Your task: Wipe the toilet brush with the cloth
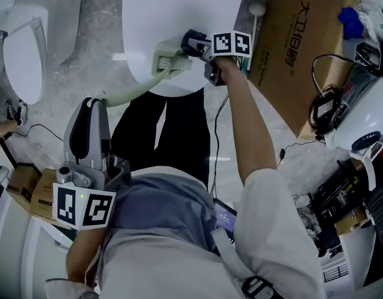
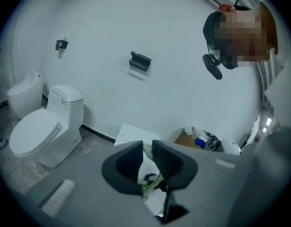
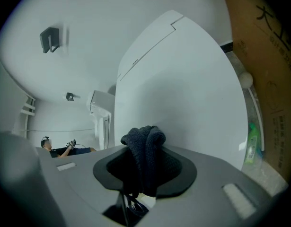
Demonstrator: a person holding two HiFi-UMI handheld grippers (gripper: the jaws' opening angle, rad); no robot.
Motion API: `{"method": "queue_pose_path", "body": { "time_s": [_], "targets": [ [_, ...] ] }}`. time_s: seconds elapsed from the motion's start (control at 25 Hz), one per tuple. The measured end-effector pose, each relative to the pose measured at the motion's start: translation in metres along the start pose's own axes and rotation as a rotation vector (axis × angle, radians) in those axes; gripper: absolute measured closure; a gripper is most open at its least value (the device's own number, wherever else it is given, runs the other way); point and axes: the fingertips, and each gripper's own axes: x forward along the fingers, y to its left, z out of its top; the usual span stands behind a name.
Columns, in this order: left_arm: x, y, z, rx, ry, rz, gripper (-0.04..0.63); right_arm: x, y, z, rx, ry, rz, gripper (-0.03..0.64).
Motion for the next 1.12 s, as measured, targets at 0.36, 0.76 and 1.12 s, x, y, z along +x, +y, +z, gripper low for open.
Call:
{"method": "queue_pose_path", "body": {
  "time_s": [0.36,0.76,1.12],
  "targets": [
    [0.001,-0.002,0.001,0.016,-0.001,0.006,0.595,-0.01,-0.012,-0.01,-0.066,0.004,-0.019,0.497],
    [0.002,-0.002,0.001,0.017,-0.002,0.008,0.595,-0.012,-0.011,-0.016,-0.421,0.081,-0.106,0.5],
    [0.002,-0.002,0.001,0.019,-0.008,0.011,0.595,-0.015,-0.01,-0.032,-0.55,0.11,-0.134,0.5]
  ]
}}
